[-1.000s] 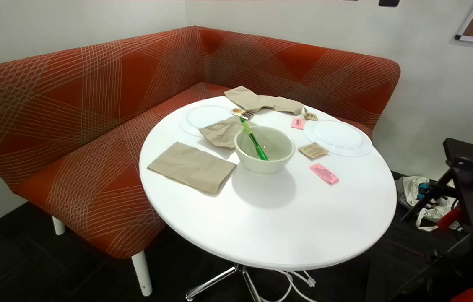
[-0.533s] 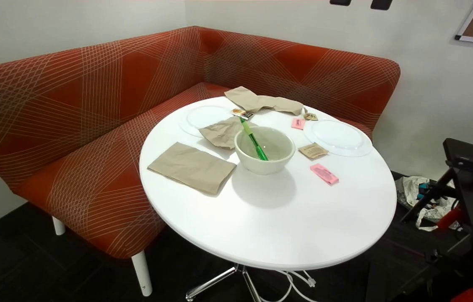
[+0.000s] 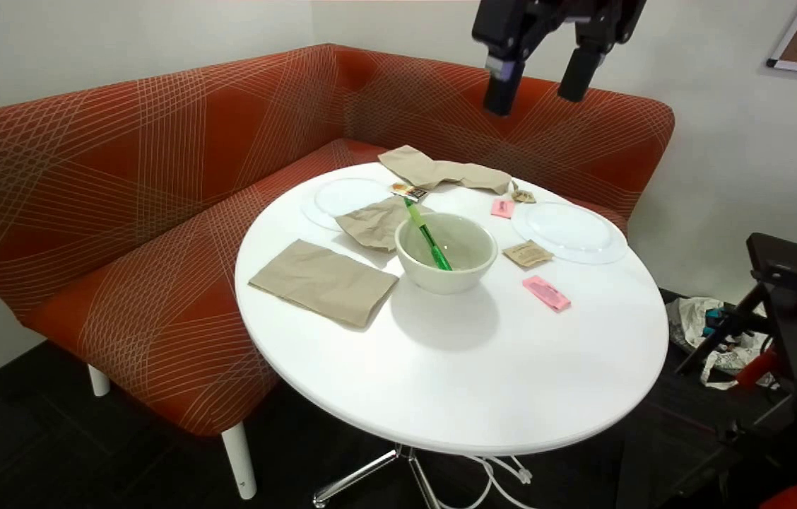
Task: Remove the green pen from the bowl and put it on the table
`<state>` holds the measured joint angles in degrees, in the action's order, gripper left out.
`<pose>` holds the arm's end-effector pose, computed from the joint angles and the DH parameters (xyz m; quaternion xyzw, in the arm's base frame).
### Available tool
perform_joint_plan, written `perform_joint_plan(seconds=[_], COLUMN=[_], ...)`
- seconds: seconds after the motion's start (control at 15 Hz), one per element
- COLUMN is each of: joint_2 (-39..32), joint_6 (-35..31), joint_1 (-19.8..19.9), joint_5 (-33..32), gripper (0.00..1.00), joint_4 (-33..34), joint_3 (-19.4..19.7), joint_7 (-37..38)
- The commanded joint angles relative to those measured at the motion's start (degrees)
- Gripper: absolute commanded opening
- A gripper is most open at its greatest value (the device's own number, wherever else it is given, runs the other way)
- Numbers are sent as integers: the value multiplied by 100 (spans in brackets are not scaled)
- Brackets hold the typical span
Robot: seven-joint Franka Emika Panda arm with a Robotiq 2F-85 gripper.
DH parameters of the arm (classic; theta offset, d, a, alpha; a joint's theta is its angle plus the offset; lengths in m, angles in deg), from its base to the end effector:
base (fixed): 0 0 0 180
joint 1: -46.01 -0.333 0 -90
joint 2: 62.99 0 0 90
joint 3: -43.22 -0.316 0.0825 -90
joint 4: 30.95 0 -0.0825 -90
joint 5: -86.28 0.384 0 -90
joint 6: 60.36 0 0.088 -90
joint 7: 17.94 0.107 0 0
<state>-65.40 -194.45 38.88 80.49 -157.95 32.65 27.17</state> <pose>0.5162 0.1627 0.3662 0.9775 -0.2040 0.0529 0.0074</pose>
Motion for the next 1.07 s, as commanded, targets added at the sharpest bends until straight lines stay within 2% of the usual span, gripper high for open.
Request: perform_joint_plan(seconds=[0.0, 0.4, 1.0], joint_2=[-400, -1126, -1986], joint_6=[-626, -1428, -1635], joint_1=[-157, -231, -403], joint_5=[-305, -255, -166], gripper=[100, 100, 100], joint_4=[-69, -4, 425], joint_3=[120, 479, 915], joint_7=[372, 230, 119])
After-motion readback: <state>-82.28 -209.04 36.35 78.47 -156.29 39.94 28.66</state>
